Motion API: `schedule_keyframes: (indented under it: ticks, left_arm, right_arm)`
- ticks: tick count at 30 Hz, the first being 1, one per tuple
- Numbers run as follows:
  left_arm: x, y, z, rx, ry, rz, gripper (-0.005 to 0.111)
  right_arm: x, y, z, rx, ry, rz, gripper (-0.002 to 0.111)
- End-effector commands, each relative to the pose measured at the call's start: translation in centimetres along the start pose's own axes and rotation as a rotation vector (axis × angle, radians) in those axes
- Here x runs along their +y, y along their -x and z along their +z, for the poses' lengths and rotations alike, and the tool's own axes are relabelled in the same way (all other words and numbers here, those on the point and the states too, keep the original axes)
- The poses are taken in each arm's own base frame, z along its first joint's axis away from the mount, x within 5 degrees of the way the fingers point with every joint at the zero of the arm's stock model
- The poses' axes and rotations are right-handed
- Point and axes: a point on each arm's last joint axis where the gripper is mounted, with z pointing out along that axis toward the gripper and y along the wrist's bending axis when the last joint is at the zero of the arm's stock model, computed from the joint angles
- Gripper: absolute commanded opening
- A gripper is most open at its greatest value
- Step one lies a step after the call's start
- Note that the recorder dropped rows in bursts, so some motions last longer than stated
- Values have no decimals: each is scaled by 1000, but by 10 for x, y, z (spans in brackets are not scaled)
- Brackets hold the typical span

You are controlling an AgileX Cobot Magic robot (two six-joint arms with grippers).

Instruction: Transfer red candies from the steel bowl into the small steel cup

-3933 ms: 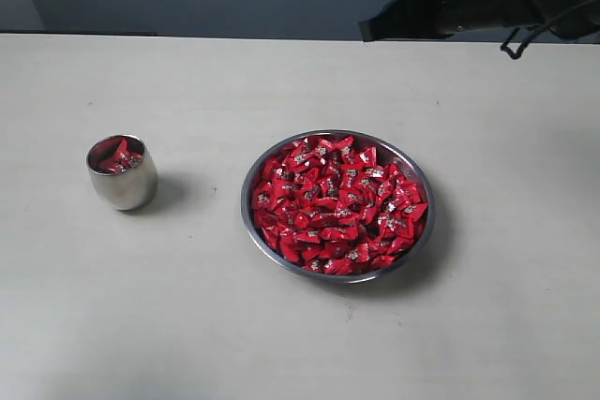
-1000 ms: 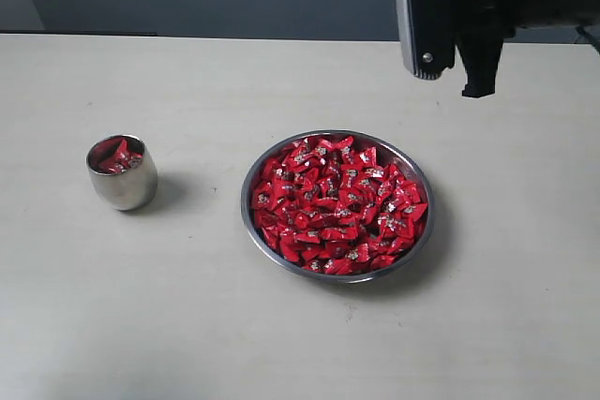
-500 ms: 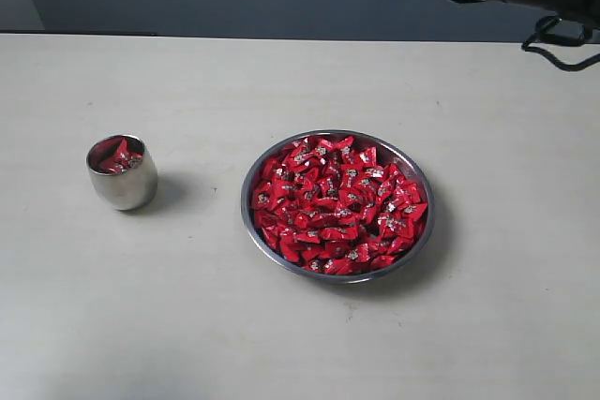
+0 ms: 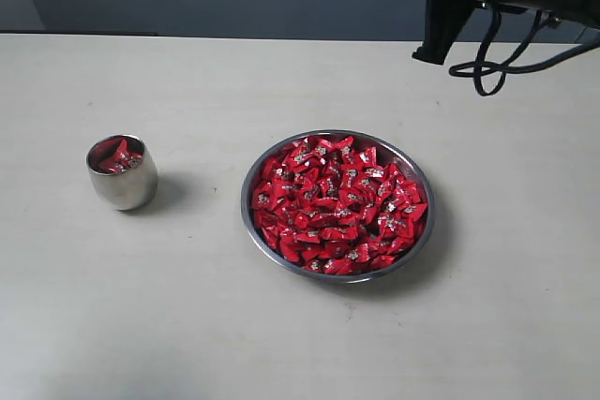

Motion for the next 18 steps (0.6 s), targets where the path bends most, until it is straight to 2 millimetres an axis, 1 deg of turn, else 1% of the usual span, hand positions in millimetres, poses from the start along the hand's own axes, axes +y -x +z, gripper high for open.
schedule_keyframes:
  ticks: [1,4,6,8,10,12,13,14,15,16,18]
  left_arm:
    - [0,-1,0,-3,-7,0,0]
    - [0,-1,0,-3,-7,0,0]
    - [0,-1,0,-3,-7,0,0]
    - [0,-1,0,-3,-7,0,0]
    - [0,-1,0,-3,-7,0,0]
    - [0,-1,0,-3,-7,0,0]
    - [0,-1,0,-3,-7,0,0]
    - [0,-1,0,-3,-7,0,0]
    - [0,-1,0,-3,-7,0,0]
    - [0,-1,0,-3,-7,0,0]
    - [0,-1,0,-3,-7,0,0]
  right_arm:
    - [1,-1,0,2,3,-64,-1]
    - [0,-2,0,17,-11,-406,-1]
    - [-1,-1,0,17,-22,-743,-1]
    - [-3,-1,0,25,-36,-1178,-1]
    - [-7,-2,0,68,-60,-1769,-1]
    - [-14,-1,-1,162,-99,-2306,-1]
    - [-17,1,-2,224,-126,-2545,-1]
    - [-20,4,-2,278,-155,-2724,-1]
    - [-22,6,-3,333,-181,-2869,-1]
    - [-23,7,-3,361,-196,-2950,-1]
    - [-23,8,-3,365,-201,-2982,-1]
